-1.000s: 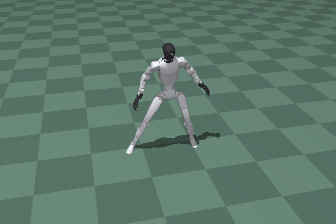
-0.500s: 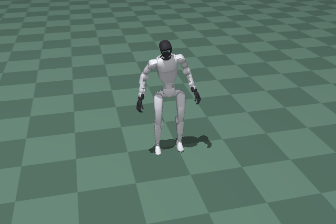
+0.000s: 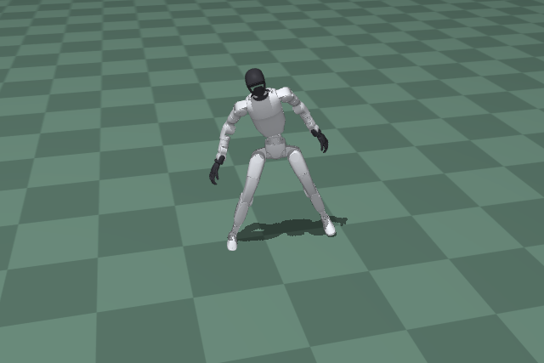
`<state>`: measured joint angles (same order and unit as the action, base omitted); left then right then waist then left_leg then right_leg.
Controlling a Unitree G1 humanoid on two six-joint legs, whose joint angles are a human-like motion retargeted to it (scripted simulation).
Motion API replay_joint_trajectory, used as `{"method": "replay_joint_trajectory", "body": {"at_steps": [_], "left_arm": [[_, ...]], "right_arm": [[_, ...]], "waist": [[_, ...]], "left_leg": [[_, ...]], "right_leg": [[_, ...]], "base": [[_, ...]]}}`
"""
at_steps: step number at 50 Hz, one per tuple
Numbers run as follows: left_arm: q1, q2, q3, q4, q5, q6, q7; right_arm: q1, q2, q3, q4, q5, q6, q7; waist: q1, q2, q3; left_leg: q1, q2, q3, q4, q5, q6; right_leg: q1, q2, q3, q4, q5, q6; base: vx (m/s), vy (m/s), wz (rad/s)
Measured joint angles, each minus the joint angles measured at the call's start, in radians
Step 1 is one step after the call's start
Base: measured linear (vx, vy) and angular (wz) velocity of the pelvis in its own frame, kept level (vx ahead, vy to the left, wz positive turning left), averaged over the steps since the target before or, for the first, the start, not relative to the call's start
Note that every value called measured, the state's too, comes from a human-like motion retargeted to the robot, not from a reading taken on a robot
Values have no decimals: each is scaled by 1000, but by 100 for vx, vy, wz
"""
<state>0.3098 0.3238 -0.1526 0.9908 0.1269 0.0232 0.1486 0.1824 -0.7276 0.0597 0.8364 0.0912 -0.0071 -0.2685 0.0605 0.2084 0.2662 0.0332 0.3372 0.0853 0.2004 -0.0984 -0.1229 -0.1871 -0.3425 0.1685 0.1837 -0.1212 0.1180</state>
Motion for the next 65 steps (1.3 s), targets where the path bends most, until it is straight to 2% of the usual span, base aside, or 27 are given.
{"method": "replay_joint_trajectory", "body": {"at_steps": [3,5,10,12,14,15,18,22,25,28,30,33,35,40,44,48,52,60,65], "left_arm": [[0,39,31,43,6,2,-12],[0,70,47,58,10,1,-9],[-47,168,53,43,-1,-11,35],[-77,206,45,23,-5,-5,57],[-104,242,44,-2,-15,-4,81],[-115,258,45,-14,-20,-5,91],[-150,289,67,-44,-75,6,120],[-176,274,105,-62,-196,29,154],[-201,243,94,-39,-232,45,149],[-235,211,56,-13,-177,57,116],[-254,187,29,-12,-115,54,90],[-269,144,-2,-52,-48,36,75],[-274,102,-15,-90,-9,23,68],[-237,1,-64,-183,55,-4,56],[-187,-25,-124,-194,121,-8,42],[-142,-18,-177,-161,171,-7,29],[-102,-9,-183,-123,156,-13,14],[-76,-13,-49,2,12,-13,22],[-88,57,36,81,-31,-15,4]], "right_arm": [[22,32,-38,25,62,-6,-37],[47,59,-67,35,109,-10,-57],[91,162,-111,43,200,-4,-59],[92,211,-98,34,212,0,-61],[92,259,-65,20,205,-2,-53],[94,282,-45,12,199,-6,-45],[81,330,15,-4,186,-19,6],[62,344,69,-3,187,-14,107],[53,330,96,13,191,-3,157],[53,314,106,23,169,3,143],[56,302,106,22,153,0,116],[59,284,98,10,138,-8,83],[56,266,87,0,135,-13,66],[31,187,86,-22,88,-13,71],[-24,124,110,-30,38,-8,69],[-63,92,108,-50,16,-11,51],[-48,76,80,-81,26,-23,38],[-22,43,63,-35,-3,-21,49],[-13,58,46,20,16,-10,4]], "waist": [[13,1,-2],[24,-8,-3],[63,-98,26],[91,-135,38],[123,-167,39],[138,-180,36],[152,-206,21],[115,-217,-8],[64,-225,-37],[30,-234,-62],[26,-236,-74],[42,-219,-78],[58,-189,-71],[91,-95,-43],[71,-54,-31],[24,-37,-21],[-11,-26,-19],[-17,-27,-49],[4,-48,-48]], "left_leg": [[8,70,-48,9,43,-26],[9,80,-82,23,13,-37],[-45,-42,-142,173,-220,-7],[-89,-95,-145,249,-247,13],[-115,-132,-137,280,-249,38],[-120,-146,-132,279,-244,51],[-114,-170,-127,205,-201,86],[-97,-187,-137,84,-133,106],[-84,-218,-149,-4,-85,121],[-70,-260,-143,-78,-50,115],[-61,-290,-126,-117,-36,103],[-54,-331,-85,-154,-27,83],[-53,-353,-58,-173,-22,70],[-70,-398,1,-164,-22,68],[-109,-417,37,-117,-37,101],[-118,-387,46,-79,-57,125],[-93,-311,38,-74,-70,101],[-36,-85,67,-78,-55,36],[-12,65,60,-28,-8,-3]], "right_leg": [[-5,-16,-7,26,3,0],[7,-44,-15,21,26,21],[85,-193,-79,-72,187,106],[102,-239,-180,-103,272,119],[113,-249,-295,-111,311,123],[118,-242,-344,-108,311,123],[117,-154,-368,-45,213,95],[92,5,-345,97,19,-4],[69,126,-299,179,-80,-61],[50,229,-245,207,-121,-78],[45,265,-244,192,-119,-86],[55,246,-312,134,-111,-102],[58,221,-326,95,-96,-91],[49,182,-243,18,-10,22],[47,145,-204,-63,44,44],[39,105,-182,-92,68,40],[32,71,-170,-95,78,37],[-26,15,-135,-72,84,22],[-55,-12,-121,-35,98,21]], "base": [[-11,56,23],[-11,64,45],[-13,71,53],[-13,67,17],[-12,60,-1],[-12,54,-1],[-11,46,12],[-9,38,31],[-8,33,37],[-7,29,11],[-7,27,-26],[-9,26,-55],[-10,25,-64],[-11,23,-71],[-11,22,-52],[-7,23,-24],[-5,27,-7],[-8,37,-9],[-14,49,-1]]}}
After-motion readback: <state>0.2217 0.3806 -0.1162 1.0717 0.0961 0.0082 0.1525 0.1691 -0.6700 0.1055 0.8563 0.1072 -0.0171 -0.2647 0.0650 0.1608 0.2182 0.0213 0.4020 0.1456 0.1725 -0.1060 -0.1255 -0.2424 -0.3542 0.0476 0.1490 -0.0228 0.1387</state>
